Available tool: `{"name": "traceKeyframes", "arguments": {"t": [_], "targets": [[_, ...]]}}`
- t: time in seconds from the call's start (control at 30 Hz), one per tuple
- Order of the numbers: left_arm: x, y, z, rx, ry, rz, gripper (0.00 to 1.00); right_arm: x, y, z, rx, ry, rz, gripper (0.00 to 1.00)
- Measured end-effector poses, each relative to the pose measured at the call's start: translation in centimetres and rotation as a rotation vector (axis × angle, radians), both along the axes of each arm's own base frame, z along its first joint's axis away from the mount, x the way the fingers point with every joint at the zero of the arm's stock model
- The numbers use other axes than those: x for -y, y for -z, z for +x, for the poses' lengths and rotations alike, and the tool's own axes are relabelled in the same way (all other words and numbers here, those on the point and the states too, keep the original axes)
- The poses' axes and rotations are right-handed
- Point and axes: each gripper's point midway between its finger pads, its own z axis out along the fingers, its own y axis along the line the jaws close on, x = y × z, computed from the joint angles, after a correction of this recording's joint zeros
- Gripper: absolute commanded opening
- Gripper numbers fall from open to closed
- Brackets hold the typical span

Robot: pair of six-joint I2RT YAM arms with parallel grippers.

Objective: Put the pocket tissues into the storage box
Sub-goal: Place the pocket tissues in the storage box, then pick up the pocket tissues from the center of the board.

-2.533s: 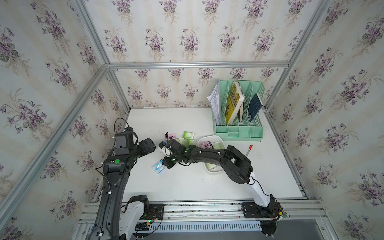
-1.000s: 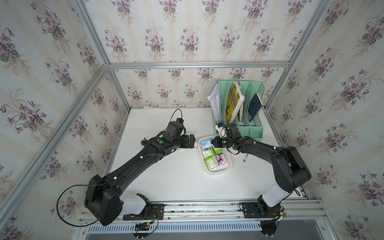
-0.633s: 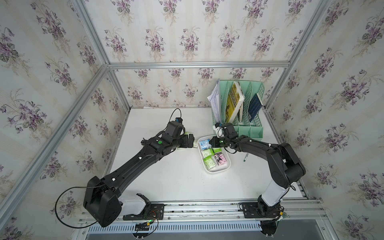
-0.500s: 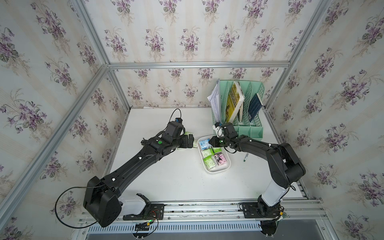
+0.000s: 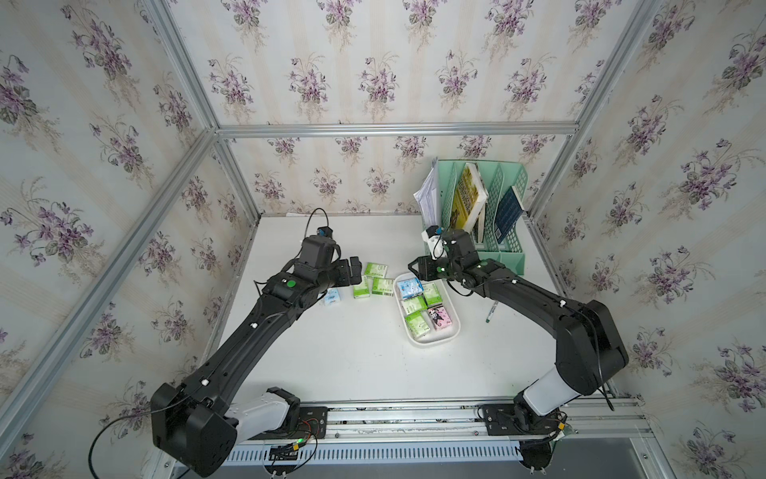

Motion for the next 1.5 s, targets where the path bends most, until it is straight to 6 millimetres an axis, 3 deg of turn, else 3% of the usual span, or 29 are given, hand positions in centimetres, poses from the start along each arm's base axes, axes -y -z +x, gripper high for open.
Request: {"name": "traceKeyframes", "arguments": {"t": [0.13, 0.27, 0.4, 0.7, 0.83, 1.17, 1.4, 1.5], "targets": [[-3.9, 0.0, -0.5, -0.008, -0.100, -0.006, 0.99, -6.4, -1.0, -2.2, 0.033, -0.137, 0.021, 0.60], [-8.0, 0.4, -1.6, -0.026, -0.210, -0.015, 0.99, -11.9, 1.2, -2.9, 0.015, -0.213, -0.001, 0.62], [-11.4, 1.2, -3.2, -0.043, -0.310, -0.039, 0.99, -16.0, 3.8, -3.3, -0.019, -0.259, -0.006, 0.64], [-12.1, 1.8, -4.5, -0.066, -0.320, -0.085, 0.99, -22.4, 7.0, -1.1, -0.065, -0.278, 0.038, 0.67], [-12.0, 1.8, -4.9, -0.065, -0.312, -0.093, 0.99, -23.8, 8.8, -0.7, -0.102, -0.278, 0.037, 0.67], [-11.4, 2.6, -5.6, -0.090, -0.283, -0.106, 0.99, -24.2, 11.9, 0.2, -0.145, -0.249, -0.018, 0.68], [-11.3, 2.6, -5.6, -0.092, -0.276, -0.111, 0.99, -24.6, 14.6, -0.5, -0.166, -0.260, -0.060, 0.67], [-11.2, 2.6, -5.6, -0.091, -0.270, -0.109, 0.99, -25.1, 14.7, -0.6, -0.148, -0.260, -0.060, 0.62]]}}
